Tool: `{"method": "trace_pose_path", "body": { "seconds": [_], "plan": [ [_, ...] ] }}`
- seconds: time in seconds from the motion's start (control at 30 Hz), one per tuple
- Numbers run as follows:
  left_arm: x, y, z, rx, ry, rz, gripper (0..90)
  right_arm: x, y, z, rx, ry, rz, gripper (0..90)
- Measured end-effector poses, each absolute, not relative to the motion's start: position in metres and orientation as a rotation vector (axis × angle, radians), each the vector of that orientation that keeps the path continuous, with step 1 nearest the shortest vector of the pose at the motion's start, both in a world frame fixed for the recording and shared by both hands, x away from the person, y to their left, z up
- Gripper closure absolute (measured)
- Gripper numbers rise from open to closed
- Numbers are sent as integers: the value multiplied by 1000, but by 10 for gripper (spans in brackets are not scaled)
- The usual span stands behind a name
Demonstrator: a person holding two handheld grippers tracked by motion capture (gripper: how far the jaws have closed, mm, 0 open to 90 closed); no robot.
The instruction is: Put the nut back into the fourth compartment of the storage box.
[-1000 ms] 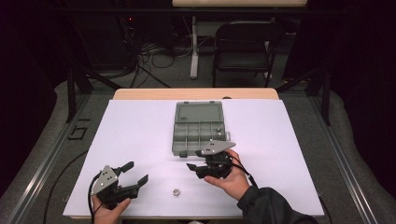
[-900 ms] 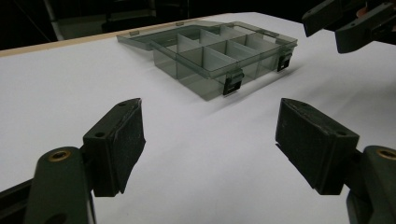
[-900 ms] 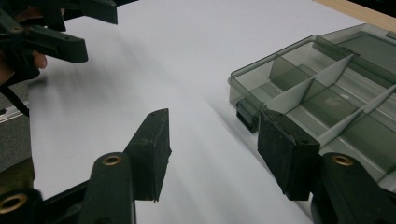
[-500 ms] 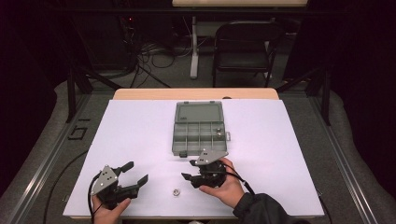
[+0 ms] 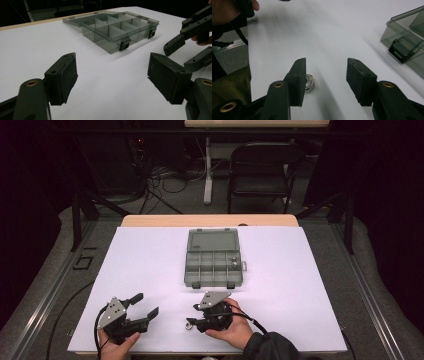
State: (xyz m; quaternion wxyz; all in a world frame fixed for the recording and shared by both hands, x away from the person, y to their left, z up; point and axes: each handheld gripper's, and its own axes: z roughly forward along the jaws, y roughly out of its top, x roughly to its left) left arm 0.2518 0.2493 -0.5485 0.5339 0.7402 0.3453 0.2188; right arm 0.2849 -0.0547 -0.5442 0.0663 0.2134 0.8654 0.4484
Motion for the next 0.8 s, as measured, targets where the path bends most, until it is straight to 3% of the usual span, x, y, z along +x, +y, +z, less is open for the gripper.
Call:
{"method": "trace_pose_path", "body": {
  "seconds": [0.8],
  "plan": [
    [252,249,-549,1764,826,524,237,278,-40,-563,569,2693,1331,642]
  ]
}}
